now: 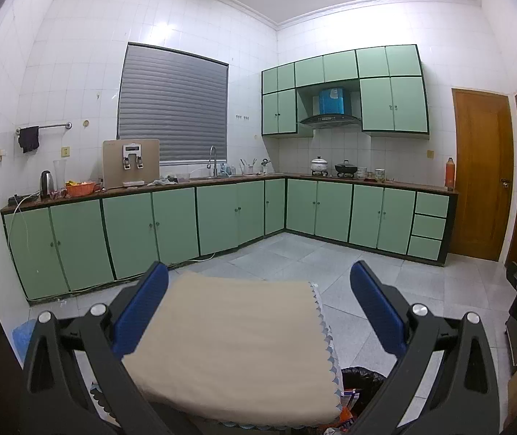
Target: Collect trash
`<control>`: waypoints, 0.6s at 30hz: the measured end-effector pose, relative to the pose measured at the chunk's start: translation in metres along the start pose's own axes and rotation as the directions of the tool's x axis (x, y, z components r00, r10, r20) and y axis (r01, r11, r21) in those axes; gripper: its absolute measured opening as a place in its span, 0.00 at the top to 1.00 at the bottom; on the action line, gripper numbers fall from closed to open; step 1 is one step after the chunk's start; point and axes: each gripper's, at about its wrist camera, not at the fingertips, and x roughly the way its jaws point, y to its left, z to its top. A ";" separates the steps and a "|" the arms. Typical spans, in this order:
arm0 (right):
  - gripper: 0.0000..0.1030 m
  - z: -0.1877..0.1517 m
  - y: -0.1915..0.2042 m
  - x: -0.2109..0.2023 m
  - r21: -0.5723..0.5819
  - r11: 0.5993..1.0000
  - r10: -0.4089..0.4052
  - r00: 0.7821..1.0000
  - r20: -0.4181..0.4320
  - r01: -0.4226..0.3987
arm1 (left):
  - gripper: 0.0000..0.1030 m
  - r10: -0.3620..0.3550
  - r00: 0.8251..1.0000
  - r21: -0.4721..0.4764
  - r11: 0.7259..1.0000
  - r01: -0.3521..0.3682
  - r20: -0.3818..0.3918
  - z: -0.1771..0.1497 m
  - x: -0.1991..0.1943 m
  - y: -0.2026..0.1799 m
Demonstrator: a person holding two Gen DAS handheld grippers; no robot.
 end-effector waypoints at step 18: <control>0.06 0.000 -0.002 0.001 -0.005 1.000 0.001 1.000 -0.001 -0.001 | 0.05 0.000 1.000 -0.002 1.000 0.000 -0.016 -0.002 0.007 0.006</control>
